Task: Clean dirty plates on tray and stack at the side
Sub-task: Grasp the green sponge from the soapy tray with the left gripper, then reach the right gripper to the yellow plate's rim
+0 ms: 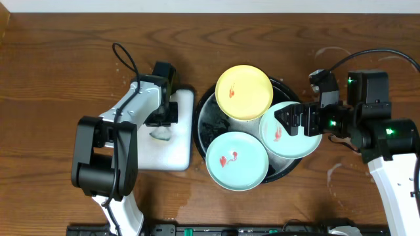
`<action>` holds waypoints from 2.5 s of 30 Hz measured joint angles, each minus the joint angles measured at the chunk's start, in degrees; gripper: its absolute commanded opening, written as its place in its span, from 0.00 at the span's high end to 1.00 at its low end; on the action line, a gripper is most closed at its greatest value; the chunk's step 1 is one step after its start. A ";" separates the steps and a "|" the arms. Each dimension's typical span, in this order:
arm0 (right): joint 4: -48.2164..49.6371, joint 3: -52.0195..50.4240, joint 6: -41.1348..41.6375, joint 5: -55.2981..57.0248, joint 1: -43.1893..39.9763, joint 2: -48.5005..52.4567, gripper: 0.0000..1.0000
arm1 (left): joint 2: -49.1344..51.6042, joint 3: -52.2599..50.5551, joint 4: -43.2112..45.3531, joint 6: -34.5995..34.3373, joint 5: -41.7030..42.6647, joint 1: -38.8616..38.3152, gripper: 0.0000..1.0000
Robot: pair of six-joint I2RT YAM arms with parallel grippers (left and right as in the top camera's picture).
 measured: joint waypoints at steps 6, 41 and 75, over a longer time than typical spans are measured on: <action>0.24 0.00 0.00 -0.02 0.00 0.00 0.01 | -5.88 0.35 -4.24 -0.13 0.02 0.00 0.33; 0.42 0.00 0.00 -0.13 0.00 0.00 0.01 | -11.74 -2.71 -5.53 -3.26 0.81 -0.15 0.41; 8.22 4.11 1.73 10.01 0.48 14.05 0.39 | -10.64 9.53 -13.68 -3.23 0.00 -0.33 0.93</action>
